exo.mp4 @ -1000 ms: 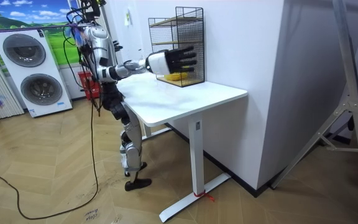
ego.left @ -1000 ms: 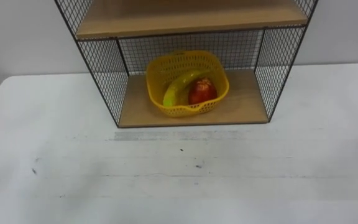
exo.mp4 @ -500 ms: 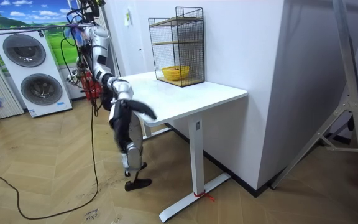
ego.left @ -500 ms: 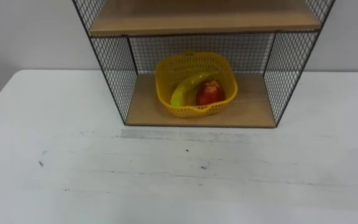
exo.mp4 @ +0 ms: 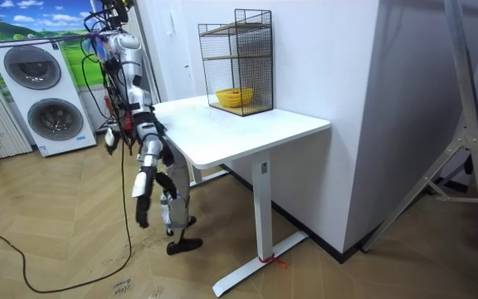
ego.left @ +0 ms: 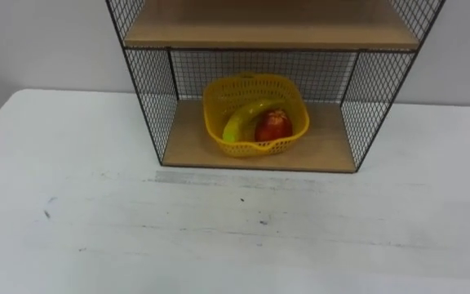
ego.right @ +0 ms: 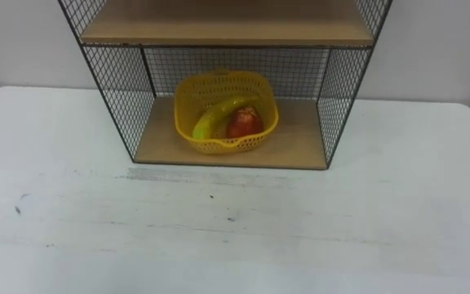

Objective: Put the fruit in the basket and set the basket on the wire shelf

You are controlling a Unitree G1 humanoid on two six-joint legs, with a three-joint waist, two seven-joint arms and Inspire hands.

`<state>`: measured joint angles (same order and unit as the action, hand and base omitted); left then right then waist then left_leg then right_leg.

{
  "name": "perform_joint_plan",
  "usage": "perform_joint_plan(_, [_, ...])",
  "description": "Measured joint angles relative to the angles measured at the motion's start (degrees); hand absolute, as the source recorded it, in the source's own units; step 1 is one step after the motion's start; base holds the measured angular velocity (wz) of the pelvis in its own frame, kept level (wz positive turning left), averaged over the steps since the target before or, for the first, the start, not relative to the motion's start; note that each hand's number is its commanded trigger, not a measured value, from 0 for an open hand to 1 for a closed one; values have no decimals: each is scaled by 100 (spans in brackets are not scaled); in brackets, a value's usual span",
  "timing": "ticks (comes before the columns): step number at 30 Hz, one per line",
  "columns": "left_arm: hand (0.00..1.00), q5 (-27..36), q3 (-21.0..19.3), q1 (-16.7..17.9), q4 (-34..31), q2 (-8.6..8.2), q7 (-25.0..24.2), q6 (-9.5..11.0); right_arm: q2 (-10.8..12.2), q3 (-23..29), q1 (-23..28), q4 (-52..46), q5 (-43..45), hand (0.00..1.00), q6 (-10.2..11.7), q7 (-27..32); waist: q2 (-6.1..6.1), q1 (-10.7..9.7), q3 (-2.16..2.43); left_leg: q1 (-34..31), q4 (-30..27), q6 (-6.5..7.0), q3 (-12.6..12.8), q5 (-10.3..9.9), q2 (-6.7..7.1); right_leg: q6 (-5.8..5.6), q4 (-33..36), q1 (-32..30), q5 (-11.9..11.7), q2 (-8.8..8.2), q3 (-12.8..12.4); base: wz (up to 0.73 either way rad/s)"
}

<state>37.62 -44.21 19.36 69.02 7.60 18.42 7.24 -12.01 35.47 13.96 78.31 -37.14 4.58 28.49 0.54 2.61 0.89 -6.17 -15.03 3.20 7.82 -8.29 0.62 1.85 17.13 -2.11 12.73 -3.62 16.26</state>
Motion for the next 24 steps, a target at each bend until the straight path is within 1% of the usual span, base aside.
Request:
perform_joint_plan(1, [0, -561, 285, -54, 48, -41, -243, -137, 40, -334, -111, 132, 340, 0, -182, -265, 36, 11, -1, 66, 71, -3, 24, 2, 5, 1, -68, 48, -45, 12, -29, -11])
perform_joint_plan(2, [0, -1082, 594, -135, 86, -37, -445, -273, 43, -663, -207, 179, 711, 0, -339, -519, 45, 30, -4, 123, 106, -9, 30, 7, 3, 3, -156, 117, -92, 30, -37, -11])
perform_joint_plan(3, [0, -1336, 753, -233, 71, -35, -531, -349, 43, -813, -237, 178, 910, 0, -387, -636, 44, 14, -6, 157, 127, -12, 34, 9, 2, -1, -203, 155, -118, 43, -54, -9])
perform_joint_plan(4, [0, -1877, 1047, -342, 60, -15, -700, -491, 35, -1075, -317, 179, 1289, 0, -465, -863, 42, 13, -9, 216, 152, -23, 28, 18, 0, -5, -311, 243, -176, 69, -62, -7])
perform_joint_plan(5, [0, -2356, 1343, -483, 56, 16, -852, -614, 35, -1357, -411, 166, 1566, 0, -537, -1074, 52, 15, -24, 263, 163, -53, 17, 39, 0, -3, -357, 295, -205, 83, -66, -6])
perform_joint_plan(6, [0, -2564, 1492, -559, 52, 28, -916, -672, 38, -1514, -457, 152, 1702, 0, -581, -1176, 57, 20, -36, 285, 165, -56, 17, 42, 2, -3, -357, 315, -206, 82, -71, -8])
perform_joint_plan(8, [0, -3241, 2193, -805, -54, 31, -1146, -857, 44, -2023, -586, 59, 2164, 0, -721, -1574, 59, 3, -35, 329, 158, -71, 19, 53, 6, -4, -357, 325, -211, 87, -99, -9])
perform_joint_plan(9, [0, -3347, 2327, -860, -57, 32, -1186, -885, 51, -2090, -623, 49, 2235, 0, -737, -1647, 60, -9, -41, 340, 160, -84, 21, 62, 8, -6, -356, 325, -213, 95, -127, -10])
perform_joint_plan(10, [0, -3507, 2574, -939, -83, 32, -1275, -947, 73, -2156, -710, -7, 2409, 0, -792, -1803, 55, -71, -64, 340, 162, -81, 26, 68, 8, -6, -361, 324, -220, 106, -160, -12])
perform_joint_plan(11, [0, -3620, 2792, -997, -104, 31, -1338, -985, 97, -2286, -760, -94, 2555, 0, -840, -1935, 47, -114, -100, 337, 176, -47, 33, 90, 7, -3, -366, 322, -229, 118, -187, -14])
perform_joint_plan(12, [0, -3723, 2971, -980, -154, 39, -1408, -1000, 132, -2389, -807, -169, 2674, 0, -852, -2039, 55, -165, -109, 338, 200, -18, 35, 110, 8, -2, -363, 311, -230, 120, -196, -9])
perform_joint_plan(13, [0, -3747, 3025, -977, -164, 38, -1420, -1022, 146, -2453, -802, -201, 2713, 0, -872, -2091, 62, -200, -118, 337, 206, -17, 38, 110, 8, -2, -363, 307, -230, 120, -198, 0])
perform_joint_plan(14, [0, -3820, 3151, -974, -163, 37, -1440, -1092, 160, -2558, -804, -236, 2852, 0, -937, -2197, 70, -233, -127, 339, 214, -15, 41, 110, 8, -2, -364, 303, -230, 119, -199, 0])
perform_joint_plan(17, [0, -3844, 3388, -969, -166, 29, -1534, -1165, 191, -2740, -805, -275, 3101, 0, -969, -2373, 63, -250, -121, 320, 201, 2, 41, 98, 6, -2, -364, 280, -229, 120, -204, 0])
perform_joint_plan(19, [0, -3844, 3453, -978, -167, 2, -1547, -1175, 226, -2761, -814, -289, 3222, 0, -961, -2433, 52, -247, -109, 283, 179, 5, 39, 96, 3, -2, -362, 238, -229, 121, -199, 0])
perform_joint_plan(24, [0, -3909, 3588, -983, -167, -18, -1558, -1177, 290, -2859, -817, -329, 3290, 0, -944, -2495, 9, -248, -115, 251, 166, -6, 34, 104, 1, -1, -373, 215, -236, 125, -196, 0])
